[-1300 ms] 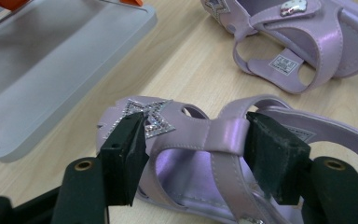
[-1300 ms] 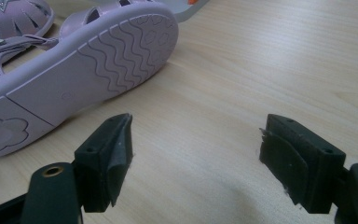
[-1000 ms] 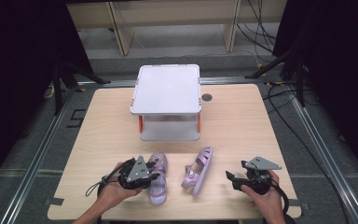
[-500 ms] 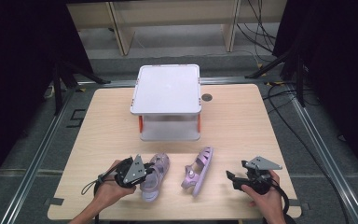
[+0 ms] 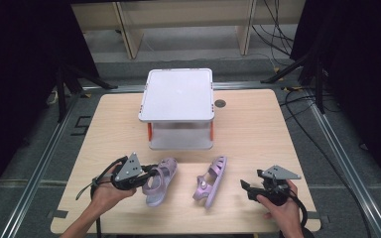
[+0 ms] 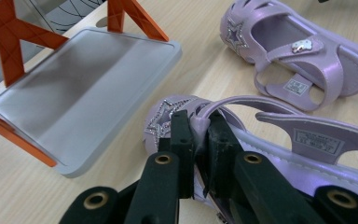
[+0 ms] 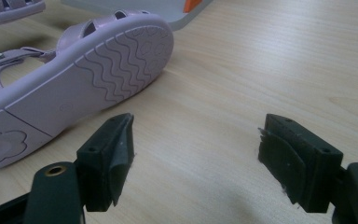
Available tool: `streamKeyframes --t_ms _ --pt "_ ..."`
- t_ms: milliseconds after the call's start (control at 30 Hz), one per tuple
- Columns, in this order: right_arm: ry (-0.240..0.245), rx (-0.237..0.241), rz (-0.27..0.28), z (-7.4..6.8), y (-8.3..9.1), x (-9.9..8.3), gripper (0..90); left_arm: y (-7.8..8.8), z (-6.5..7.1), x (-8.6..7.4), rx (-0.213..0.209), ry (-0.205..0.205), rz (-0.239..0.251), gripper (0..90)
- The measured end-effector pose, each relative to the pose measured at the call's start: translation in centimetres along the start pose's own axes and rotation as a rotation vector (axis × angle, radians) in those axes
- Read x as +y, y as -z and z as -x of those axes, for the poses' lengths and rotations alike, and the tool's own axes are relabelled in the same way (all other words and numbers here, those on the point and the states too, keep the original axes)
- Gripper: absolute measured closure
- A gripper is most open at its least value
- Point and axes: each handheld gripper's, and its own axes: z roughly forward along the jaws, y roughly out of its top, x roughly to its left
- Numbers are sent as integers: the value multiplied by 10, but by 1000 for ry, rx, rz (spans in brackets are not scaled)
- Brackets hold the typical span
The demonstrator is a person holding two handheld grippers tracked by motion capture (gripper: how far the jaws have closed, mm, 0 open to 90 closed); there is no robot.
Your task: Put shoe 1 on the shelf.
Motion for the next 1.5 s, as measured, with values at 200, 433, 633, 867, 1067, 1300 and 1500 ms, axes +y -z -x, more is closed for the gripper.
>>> streamKeyframes --t_ms 200,433,633,867,1067,1300,1500 --pt "6 12 1 2 -3 0 260 6 -11 12 -22 16 6 833" --pt "-2 -1 -2 2 -1 0 260 15 -25 40 -18 -8 3 832" --pt "-34 11 -24 0 -2 -1 260 25 -37 60 -32 5 21 832" --pt "-43 8 -18 2 -2 -1 260 39 -46 81 -31 7 33 832" --pt "-20 0 -9 3 -2 -1 260 46 -52 96 -21 -11 41 832" --pt "-35 21 0 3 -4 -1 260 53 -60 120 -16 -29 40 832" --pt "-15 2 -7 4 -3 -1 260 47 -75 135 7 -30 26 833"
